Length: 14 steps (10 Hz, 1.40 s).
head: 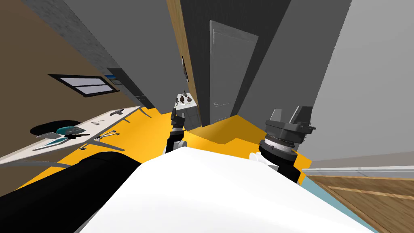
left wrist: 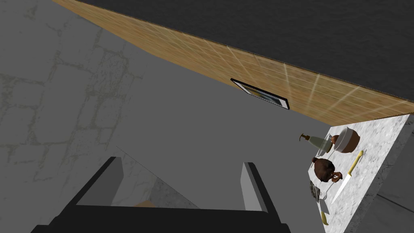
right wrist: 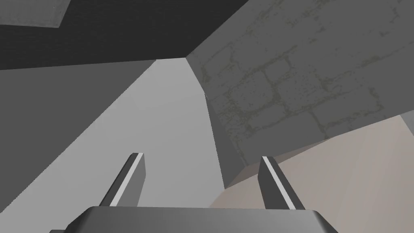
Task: Pull the door open
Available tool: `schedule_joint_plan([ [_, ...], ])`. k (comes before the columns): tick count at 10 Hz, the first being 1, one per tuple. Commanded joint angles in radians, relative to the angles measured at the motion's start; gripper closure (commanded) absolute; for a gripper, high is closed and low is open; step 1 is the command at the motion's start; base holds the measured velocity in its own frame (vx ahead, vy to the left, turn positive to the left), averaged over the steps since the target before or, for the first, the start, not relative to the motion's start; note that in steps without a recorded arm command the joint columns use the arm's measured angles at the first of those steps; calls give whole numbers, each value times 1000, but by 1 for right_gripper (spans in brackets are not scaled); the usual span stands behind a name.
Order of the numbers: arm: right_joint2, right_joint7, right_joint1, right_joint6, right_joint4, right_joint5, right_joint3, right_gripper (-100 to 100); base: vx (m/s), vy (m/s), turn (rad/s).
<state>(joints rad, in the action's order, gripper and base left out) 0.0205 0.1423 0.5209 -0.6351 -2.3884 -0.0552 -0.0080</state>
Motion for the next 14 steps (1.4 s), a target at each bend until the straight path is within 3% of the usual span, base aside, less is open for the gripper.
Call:
schedule_joint_plan([
  [1,7,-3,-10,-3,30,-2,-1,-100,61,-11,108],
  [8,29,-17,-56,-15,158,-13,-4,-100,81,-21,81],
  [14,50,-33,-108,-30,308,-25,-8,-100,93,-27,110],
])
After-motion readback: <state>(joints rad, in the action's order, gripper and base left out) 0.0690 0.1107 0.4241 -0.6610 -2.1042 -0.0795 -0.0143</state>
